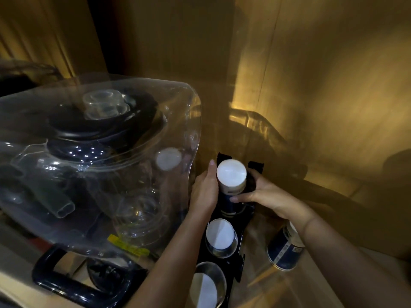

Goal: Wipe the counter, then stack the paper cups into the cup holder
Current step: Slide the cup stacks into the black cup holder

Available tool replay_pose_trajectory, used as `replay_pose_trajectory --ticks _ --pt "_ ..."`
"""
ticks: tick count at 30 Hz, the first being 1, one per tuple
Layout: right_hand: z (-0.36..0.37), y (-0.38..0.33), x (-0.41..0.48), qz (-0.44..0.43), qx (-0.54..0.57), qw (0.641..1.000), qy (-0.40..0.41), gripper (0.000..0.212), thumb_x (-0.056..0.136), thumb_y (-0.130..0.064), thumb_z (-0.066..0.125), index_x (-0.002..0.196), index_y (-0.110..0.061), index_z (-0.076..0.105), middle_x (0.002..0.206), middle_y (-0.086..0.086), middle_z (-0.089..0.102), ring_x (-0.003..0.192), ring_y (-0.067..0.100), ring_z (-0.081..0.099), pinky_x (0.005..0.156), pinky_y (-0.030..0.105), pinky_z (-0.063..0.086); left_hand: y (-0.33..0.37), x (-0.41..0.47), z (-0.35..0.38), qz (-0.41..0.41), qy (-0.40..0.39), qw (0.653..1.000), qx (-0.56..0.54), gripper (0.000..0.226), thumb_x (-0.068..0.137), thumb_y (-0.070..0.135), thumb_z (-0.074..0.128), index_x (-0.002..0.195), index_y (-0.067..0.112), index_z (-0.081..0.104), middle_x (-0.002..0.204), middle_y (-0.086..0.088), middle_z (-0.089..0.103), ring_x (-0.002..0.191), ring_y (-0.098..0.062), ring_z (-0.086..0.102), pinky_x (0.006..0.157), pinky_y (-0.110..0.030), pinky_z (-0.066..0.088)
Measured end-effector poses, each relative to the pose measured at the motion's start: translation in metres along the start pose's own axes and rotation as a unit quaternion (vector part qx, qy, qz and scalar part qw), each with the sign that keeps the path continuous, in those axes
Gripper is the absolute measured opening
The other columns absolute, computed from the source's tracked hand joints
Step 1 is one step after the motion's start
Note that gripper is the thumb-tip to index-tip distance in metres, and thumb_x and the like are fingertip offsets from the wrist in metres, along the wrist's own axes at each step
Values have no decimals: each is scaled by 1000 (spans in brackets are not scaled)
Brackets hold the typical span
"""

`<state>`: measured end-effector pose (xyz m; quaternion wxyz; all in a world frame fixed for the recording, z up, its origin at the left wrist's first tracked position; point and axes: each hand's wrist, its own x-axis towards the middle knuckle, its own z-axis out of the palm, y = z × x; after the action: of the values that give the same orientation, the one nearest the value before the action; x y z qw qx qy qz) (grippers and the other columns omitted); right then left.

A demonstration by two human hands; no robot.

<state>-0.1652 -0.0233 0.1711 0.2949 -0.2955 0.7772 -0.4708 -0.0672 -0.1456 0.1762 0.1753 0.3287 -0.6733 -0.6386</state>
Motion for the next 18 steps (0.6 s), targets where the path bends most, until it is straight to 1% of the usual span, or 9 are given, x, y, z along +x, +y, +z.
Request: replay_pose_trajectory --ticks 2,3,5,7,10,12,14,16,18 --pt "1 -4 -2 -36 -29 999 17 85 60 -25 84 128 -31 35 111 -23 47 101 -7 43 79 5 34 0 -1 0 -1 -16 1000 -12 59 85 64 33 113 24 64 118 -4 65 108 -23 58 96 -40 44" --pt "1 -4 -2 -51 -35 998 17 75 61 -25 84 121 -35 40 108 -25 49 97 -11 47 72 0 35 -1 -1 0 7 -23 1000 -3 57 84 63 35 110 23 65 114 -3 67 104 -22 59 93 -41 46" --pt "1 -6 -4 -59 -39 997 11 59 64 -26 82 109 -42 47 108 -21 56 91 -20 50 67 -4 36 -3 -1 0 38 -25 998 38 45 87 52 44 107 19 67 108 -5 69 98 -22 62 87 -40 49" --pt "2 -7 -6 -58 -36 998 13 54 65 -28 81 104 -45 49 107 -18 59 89 -22 50 66 -3 37 -5 0 -1 62 -25 995 73 37 89 43 48 109 17 66 106 -5 70 97 -22 63 85 -39 52" --pt "3 -8 -7 -60 -47 997 18 53 66 -29 80 105 -42 46 104 -20 58 87 -21 51 65 -2 37 -4 -1 -1 84 -33 989 114 39 90 43 46 113 18 65 106 -3 70 97 -20 63 83 -37 52" --pt "3 -9 -9 -57 -59 996 17 55 67 -30 79 109 -40 45 103 -20 57 87 -16 53 65 -2 38 -5 -1 -2 91 -35 985 139 42 91 45 44 115 18 64 108 -3 69 98 -20 62 79 -35 50" --pt "4 -9 -11 -51 -55 997 13 59 69 -29 78 116 -36 43 103 -19 57 90 -10 54 65 -1 40 -5 -2 -2 94 -37 982 160 43 91 46 43 117 18 62 110 -5 68 98 -21 62 79 -35 49" --pt "5 -13 -16 -53 -70 996 10 63 72 -30 76 125 -29 41 104 -16 57 93 -4 54 68 4 42 -3 -5 -3 105 -27 977 185 41 91 44 44 115 16 63 109 -6 69 97 -23 62 78 -35 49" --pt "3 -18 -21 -60 -111 992 13 64 74 -31 73 128 -24 41 110 -9 57 100 4 54 79 12 43 4 -12 -4 133 5 970 201 36 90 39 48 112 16 63 107 -7 69 96 -24 63 78 -36 50"
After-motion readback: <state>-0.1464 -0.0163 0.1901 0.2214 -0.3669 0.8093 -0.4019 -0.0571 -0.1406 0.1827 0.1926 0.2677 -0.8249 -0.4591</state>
